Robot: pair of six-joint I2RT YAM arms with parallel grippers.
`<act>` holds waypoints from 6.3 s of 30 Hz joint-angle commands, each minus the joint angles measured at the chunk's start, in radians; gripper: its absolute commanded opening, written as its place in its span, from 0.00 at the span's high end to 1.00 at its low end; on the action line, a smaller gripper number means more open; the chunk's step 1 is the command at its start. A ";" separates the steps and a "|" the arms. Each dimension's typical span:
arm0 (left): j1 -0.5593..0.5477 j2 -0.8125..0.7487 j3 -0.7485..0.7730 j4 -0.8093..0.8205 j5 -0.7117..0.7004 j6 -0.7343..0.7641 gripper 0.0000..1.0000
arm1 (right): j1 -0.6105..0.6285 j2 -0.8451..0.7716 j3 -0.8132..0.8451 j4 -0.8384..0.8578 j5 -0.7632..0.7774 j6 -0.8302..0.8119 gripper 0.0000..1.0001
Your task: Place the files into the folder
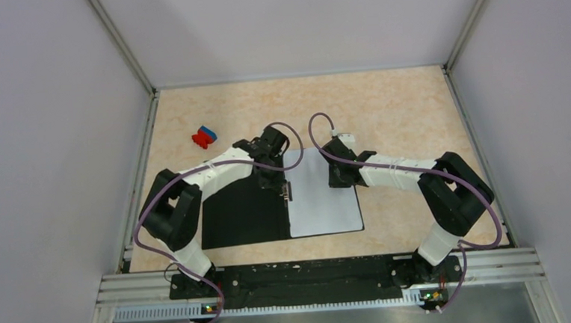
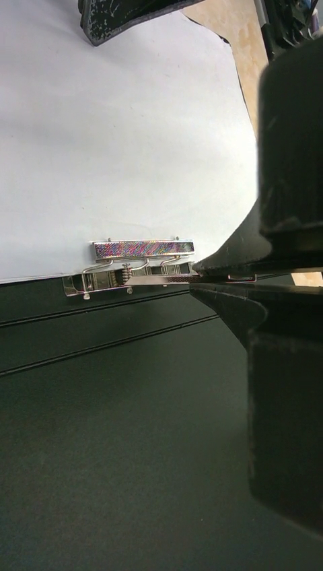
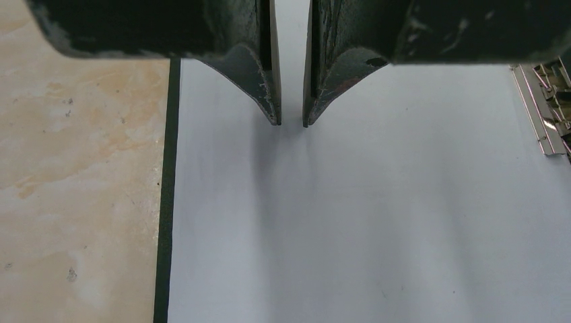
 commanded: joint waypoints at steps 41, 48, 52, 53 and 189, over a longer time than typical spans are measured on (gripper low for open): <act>-0.092 0.320 0.011 -0.001 -0.269 -0.115 1.00 | -0.001 -0.148 0.036 -0.029 -0.075 0.002 0.82; -0.110 0.367 0.020 -0.013 -0.302 -0.146 1.00 | -0.058 -0.215 -0.031 0.000 -0.103 0.000 0.82; -0.121 0.395 0.031 -0.026 -0.331 -0.161 1.00 | -0.087 -0.249 -0.072 0.009 -0.116 -0.010 0.82; -0.123 0.403 0.036 -0.032 -0.336 -0.165 1.00 | -0.092 -0.256 -0.080 0.012 -0.121 -0.012 0.82; -0.251 0.384 0.100 0.093 -0.020 -0.368 1.00 | -0.150 -0.334 -0.324 0.216 -0.392 0.057 0.84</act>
